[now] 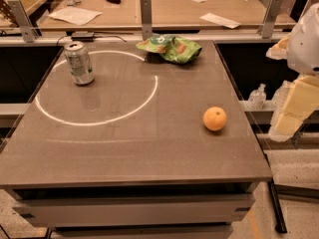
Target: Move 7up can near orange
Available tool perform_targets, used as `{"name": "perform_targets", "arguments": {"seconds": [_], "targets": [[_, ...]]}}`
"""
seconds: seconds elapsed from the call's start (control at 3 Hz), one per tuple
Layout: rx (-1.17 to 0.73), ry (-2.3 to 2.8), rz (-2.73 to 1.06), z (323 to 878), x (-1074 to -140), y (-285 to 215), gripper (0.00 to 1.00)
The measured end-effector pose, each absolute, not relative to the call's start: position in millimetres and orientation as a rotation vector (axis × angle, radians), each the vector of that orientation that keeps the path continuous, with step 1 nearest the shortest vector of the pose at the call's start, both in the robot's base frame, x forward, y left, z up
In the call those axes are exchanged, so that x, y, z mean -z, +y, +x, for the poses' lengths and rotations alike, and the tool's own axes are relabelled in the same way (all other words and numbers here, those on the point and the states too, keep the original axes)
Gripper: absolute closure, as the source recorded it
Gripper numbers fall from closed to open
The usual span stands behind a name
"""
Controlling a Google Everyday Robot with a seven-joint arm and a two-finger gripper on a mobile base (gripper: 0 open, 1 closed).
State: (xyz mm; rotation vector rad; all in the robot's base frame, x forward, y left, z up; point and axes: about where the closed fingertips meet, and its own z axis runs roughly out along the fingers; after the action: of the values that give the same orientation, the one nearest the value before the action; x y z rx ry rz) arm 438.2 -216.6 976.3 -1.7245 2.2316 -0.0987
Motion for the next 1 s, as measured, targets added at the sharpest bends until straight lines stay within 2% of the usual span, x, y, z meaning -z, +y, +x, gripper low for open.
{"name": "perform_targets", "arguments": {"seconds": [0.67,1.0], "targets": [[0.05,2.209,-1.695,439.6,-980.0,-217.3,0.0],[-0.058,2.165,-1.63,443.9,-984.5,-217.6,0.0]]}}
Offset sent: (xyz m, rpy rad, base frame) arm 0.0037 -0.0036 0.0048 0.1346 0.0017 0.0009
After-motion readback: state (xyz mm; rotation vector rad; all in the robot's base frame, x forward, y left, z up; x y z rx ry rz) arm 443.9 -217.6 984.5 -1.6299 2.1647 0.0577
